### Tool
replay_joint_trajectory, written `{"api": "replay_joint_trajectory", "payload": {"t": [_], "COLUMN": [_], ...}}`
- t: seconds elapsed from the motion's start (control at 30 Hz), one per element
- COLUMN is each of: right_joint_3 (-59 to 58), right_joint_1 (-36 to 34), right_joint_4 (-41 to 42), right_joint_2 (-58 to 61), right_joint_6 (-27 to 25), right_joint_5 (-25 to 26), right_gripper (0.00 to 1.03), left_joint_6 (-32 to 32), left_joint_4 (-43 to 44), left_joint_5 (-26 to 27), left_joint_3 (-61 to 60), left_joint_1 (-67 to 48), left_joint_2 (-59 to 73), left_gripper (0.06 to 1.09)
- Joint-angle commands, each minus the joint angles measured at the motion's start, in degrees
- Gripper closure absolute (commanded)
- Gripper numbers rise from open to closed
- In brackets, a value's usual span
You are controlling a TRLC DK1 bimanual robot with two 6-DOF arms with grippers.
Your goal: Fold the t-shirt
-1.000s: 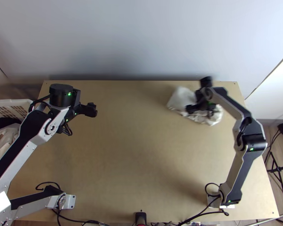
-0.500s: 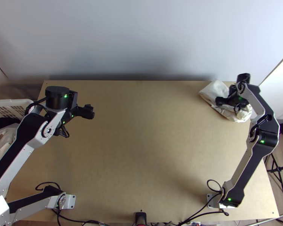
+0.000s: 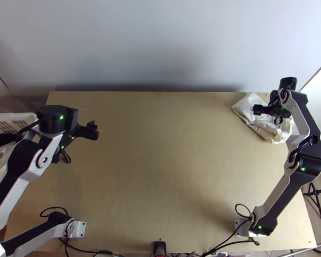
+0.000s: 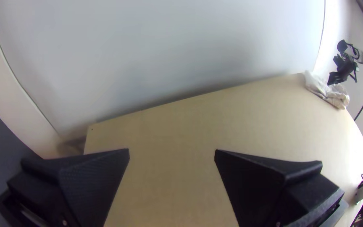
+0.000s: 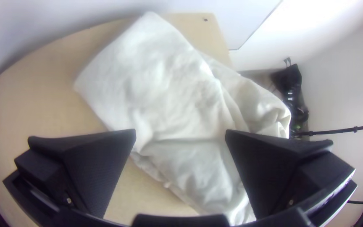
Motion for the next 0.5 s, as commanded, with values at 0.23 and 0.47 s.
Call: {"api": "replay_joint_trajectory", "payload": {"t": [0.23,0.47], "right_joint_3": [-8.98,-32.71], "right_joint_1": [8.15,20.01], "right_joint_4": [3.61,12.66], "right_joint_2": [-20.13,-41.75], "right_joint_6": [2.33,3.82], "right_joint_5": [-2.31,-0.82], "right_gripper": [0.04,0.04], "left_joint_6": [4.31,6.95], "left_joint_4": [1.59,12.66], "left_joint_5": [-0.24,-0.77], "left_joint_3": [-10.48,-24.28], "left_joint_1": [5.11,7.22], "left_joint_2": [-13.74,-26.22], "left_gripper": [0.1,0.1]}}
